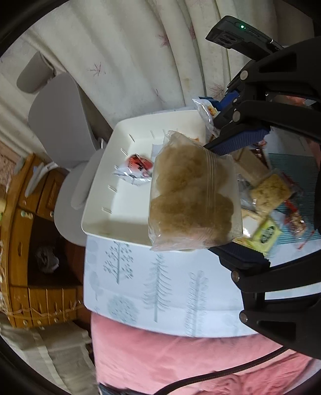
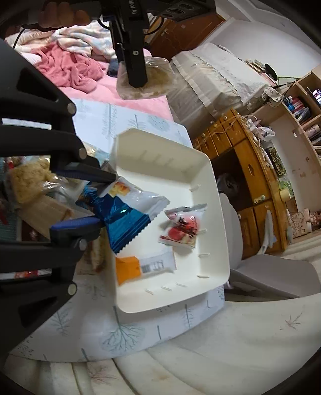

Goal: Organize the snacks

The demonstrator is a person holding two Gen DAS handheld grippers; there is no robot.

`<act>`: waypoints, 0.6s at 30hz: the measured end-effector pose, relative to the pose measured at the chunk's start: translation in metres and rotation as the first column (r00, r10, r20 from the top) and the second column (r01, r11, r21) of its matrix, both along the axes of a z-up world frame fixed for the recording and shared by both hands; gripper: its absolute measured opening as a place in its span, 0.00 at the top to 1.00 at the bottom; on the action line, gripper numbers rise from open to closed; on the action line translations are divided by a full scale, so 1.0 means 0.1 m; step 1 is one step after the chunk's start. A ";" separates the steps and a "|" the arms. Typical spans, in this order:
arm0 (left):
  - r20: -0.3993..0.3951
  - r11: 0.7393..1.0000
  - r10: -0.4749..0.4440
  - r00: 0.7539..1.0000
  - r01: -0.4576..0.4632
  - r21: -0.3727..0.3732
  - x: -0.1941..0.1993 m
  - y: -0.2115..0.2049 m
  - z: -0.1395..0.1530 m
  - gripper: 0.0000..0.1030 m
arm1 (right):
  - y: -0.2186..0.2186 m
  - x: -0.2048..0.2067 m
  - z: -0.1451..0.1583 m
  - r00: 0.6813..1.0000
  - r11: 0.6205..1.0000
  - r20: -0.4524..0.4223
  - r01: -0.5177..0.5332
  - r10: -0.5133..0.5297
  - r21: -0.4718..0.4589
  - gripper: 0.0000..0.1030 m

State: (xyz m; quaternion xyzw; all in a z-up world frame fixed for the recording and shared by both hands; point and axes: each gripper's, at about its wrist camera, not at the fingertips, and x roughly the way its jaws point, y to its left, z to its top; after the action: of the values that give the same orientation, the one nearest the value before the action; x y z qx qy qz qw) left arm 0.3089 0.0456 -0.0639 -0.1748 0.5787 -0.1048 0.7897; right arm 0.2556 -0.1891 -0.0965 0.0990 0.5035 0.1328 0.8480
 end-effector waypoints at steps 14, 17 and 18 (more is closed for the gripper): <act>0.004 0.998 -0.048 0.999 0.048 -0.033 0.27 -0.15 -0.23 0.15 | -0.17 0.20 -0.24 0.991 0.994 -0.090 0.095 -0.099 -0.049 0.71; 0.001 0.998 -0.049 0.999 0.049 -0.042 0.23 -0.15 -0.21 0.13 | -0.21 0.19 -0.21 0.989 0.993 -0.095 0.109 -0.112 -0.041 0.55; -0.003 0.998 -0.048 0.999 0.047 -0.042 0.22 -0.15 -0.21 0.13 | -0.22 0.18 -0.20 0.989 0.993 -0.093 0.113 -0.116 -0.039 0.54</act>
State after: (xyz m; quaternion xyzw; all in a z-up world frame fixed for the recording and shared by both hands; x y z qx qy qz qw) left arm 0.3304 0.0308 -0.0846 -0.1775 0.5818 -0.1353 0.7821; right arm 0.2736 -0.2106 -0.1160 0.1194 0.5388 0.0705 0.8309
